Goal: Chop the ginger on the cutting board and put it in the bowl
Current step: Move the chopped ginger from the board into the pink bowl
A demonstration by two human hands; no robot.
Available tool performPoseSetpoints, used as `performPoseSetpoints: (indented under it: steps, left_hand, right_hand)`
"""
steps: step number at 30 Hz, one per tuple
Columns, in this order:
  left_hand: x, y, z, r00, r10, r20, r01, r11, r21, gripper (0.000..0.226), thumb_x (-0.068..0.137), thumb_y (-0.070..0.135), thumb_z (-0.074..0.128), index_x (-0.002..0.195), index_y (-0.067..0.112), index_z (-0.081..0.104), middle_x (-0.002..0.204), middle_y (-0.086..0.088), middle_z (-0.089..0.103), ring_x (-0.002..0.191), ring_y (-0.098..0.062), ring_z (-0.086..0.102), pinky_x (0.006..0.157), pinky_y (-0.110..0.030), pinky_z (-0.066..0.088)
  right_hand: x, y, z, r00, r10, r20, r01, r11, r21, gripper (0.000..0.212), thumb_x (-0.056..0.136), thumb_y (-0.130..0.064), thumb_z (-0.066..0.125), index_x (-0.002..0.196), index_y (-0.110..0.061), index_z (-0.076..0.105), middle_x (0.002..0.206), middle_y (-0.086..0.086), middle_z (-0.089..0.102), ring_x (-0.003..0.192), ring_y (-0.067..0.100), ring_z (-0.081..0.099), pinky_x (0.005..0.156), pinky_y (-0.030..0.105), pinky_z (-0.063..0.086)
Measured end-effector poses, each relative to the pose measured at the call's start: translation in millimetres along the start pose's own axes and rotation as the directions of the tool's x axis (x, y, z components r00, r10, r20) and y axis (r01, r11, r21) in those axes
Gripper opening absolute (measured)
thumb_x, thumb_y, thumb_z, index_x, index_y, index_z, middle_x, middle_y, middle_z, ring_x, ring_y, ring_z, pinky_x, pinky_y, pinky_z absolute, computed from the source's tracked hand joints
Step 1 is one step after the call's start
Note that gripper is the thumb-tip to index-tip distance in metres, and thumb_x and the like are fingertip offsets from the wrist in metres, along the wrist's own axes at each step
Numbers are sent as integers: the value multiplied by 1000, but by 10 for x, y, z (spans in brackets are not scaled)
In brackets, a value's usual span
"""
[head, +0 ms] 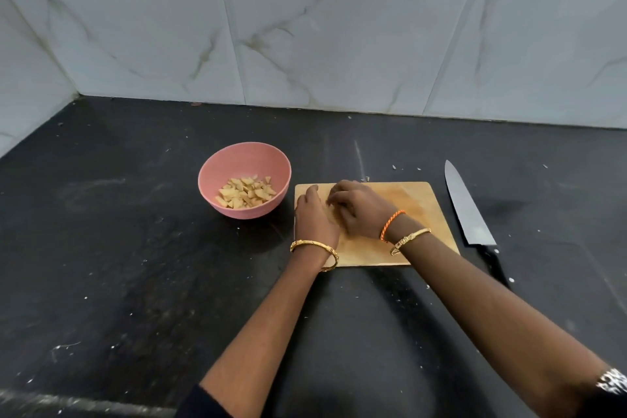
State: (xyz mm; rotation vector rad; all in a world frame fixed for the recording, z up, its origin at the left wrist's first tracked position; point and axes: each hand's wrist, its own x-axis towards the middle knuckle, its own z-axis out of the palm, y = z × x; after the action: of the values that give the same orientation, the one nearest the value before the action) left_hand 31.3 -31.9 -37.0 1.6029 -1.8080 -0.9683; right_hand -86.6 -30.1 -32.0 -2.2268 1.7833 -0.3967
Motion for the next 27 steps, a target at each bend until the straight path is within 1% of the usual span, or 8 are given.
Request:
performPoseSetpoints:
  steps: [4,7,11,16,18,21,23,27]
  left_hand:
    - [-11,-37,42,1000,22,18,-24,996,89,59,77,-10,53,133,6,40,131,-14,42,123,-27,44,105,-32,36]
    - [-35,-39,41,997,63,44,-69,987,148,53,80,-8,50,131,7,46,132,-10,42,124,-26,41,105,-28,34]
    - [-14,57,36,986,85,144,-117,967,228,48,83,4,59,130,10,49,128,-9,50,122,-25,44,105,-33,38]
    - [31,212,102,958,66,281,-161,930,331,43,79,15,72,119,8,58,116,-10,59,109,-25,54,96,-34,46]
    - [38,255,153,954,85,287,-178,933,313,33,78,11,72,110,7,64,109,-11,63,103,-26,58,91,-34,49]
    - [34,289,230,957,120,263,-185,953,240,17,82,3,65,98,4,70,97,-13,68,94,-26,62,84,-32,52]
    - [29,270,264,967,122,221,-168,965,201,18,82,2,63,98,6,69,96,-13,68,93,-25,62,81,-30,52]
    - [16,198,279,977,101,186,-124,986,115,20,82,-2,58,97,8,67,93,-9,68,91,-22,62,82,-29,52]
  right_hand:
    - [-255,43,19,996,-90,13,90,996,-8,18,85,-10,60,96,-1,71,102,15,64,94,29,59,81,27,44]
    - [-385,144,-48,999,-31,-5,32,999,26,9,81,-6,64,87,-4,71,92,12,65,88,29,60,77,26,44]
    - [-463,237,-202,980,189,-56,-184,980,76,15,87,-8,60,96,-8,71,102,9,66,95,22,58,82,22,41]
    - [-498,235,-292,958,283,55,-287,954,92,28,90,-2,52,111,-11,68,117,7,60,107,22,55,91,21,40]
    - [-500,216,-288,948,300,107,-308,950,60,30,88,-7,60,117,-12,64,118,6,56,107,20,55,87,19,40]
    - [-467,180,-270,942,314,118,-318,948,15,35,84,-12,68,118,-13,64,114,7,58,103,20,56,89,25,46]
    - [-445,155,-273,945,309,106,-310,951,-11,29,83,-12,69,112,-12,67,110,7,62,100,21,57,88,27,47]
    - [-408,105,-301,944,306,122,-302,952,-51,18,82,-11,70,100,-12,71,100,6,69,97,19,59,81,25,45]
